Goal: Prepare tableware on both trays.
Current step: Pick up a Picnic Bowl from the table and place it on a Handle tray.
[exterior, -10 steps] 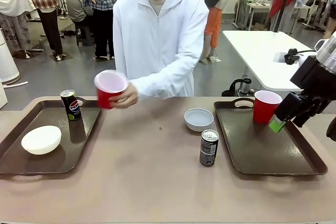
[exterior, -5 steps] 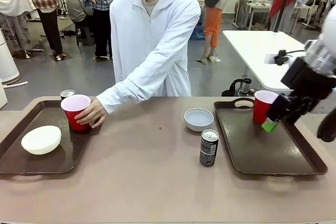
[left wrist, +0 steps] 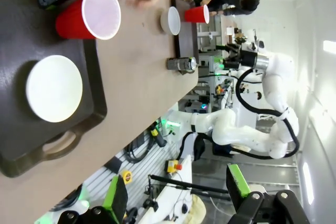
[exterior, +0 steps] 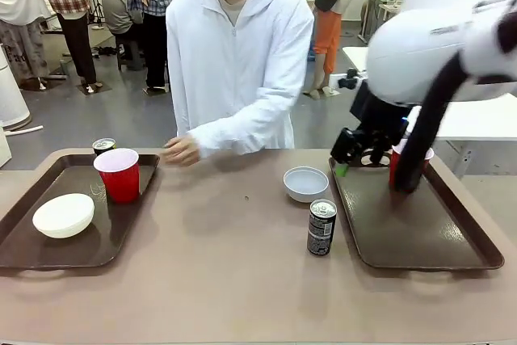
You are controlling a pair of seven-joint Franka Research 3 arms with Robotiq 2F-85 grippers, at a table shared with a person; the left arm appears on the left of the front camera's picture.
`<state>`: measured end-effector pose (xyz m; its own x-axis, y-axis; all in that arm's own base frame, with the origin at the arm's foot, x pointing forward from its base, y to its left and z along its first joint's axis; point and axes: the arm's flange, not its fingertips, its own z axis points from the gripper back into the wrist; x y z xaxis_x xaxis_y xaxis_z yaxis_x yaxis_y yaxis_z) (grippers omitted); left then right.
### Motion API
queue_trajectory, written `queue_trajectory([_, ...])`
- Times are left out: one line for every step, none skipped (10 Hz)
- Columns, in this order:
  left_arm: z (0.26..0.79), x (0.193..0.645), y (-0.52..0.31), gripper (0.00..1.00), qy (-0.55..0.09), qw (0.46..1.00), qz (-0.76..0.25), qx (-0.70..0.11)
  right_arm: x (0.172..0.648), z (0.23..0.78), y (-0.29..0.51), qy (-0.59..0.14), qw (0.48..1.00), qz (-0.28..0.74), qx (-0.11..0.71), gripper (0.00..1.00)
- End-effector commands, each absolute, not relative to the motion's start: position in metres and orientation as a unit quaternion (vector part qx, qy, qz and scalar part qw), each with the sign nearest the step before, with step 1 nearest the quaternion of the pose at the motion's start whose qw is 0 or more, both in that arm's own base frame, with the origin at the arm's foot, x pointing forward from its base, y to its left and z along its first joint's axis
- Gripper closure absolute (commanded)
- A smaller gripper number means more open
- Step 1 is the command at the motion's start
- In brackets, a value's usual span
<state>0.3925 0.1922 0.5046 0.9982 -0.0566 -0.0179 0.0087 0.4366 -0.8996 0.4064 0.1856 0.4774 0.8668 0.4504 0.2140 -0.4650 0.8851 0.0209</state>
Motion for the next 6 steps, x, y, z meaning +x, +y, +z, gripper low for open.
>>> queue_trajectory([0.5091, 0.3932, 0.1933, 0.0, 0.022, 0.844, -0.013, -0.536, 0.4428, 0.4722, 0.2018, -0.105, 0.971, 0.211, -0.027, 0.0])
queue_trajectory([0.5091, 0.3932, 0.1933, 0.0, 0.022, 0.844, -0.013, -0.536, 0.4459, 0.4689, 0.2041, -0.103, 0.972, 0.21, -0.035, 0.0])
queue_trajectory([0.5091, 0.3932, 0.1933, 0.0, 0.022, 0.844, -0.013, -0.536, 0.438, 0.4743, 0.2046, -0.088, 0.972, 0.215, -0.024, 0.0])
queue_trajectory([0.5091, 0.3932, 0.1933, 0.0, 0.022, 0.844, -0.013, -0.536, 0.4399, 0.4677, 0.1994, -0.108, 0.968, 0.226, -0.005, 0.0])
queue_trajectory([0.5091, 0.3932, 0.1933, 0.0, 0.022, 0.844, -0.013, -0.536, 0.4399, 0.4677, 0.1994, -0.108, 0.968, 0.226, -0.005, 0.0])
queue_trajectory([0.5091, 0.3932, 0.1933, 0.0, 0.022, 0.844, -0.013, -0.536, 0.4399, 0.4677, 0.1994, -0.108, 0.968, 0.226, -0.005, 0.0])
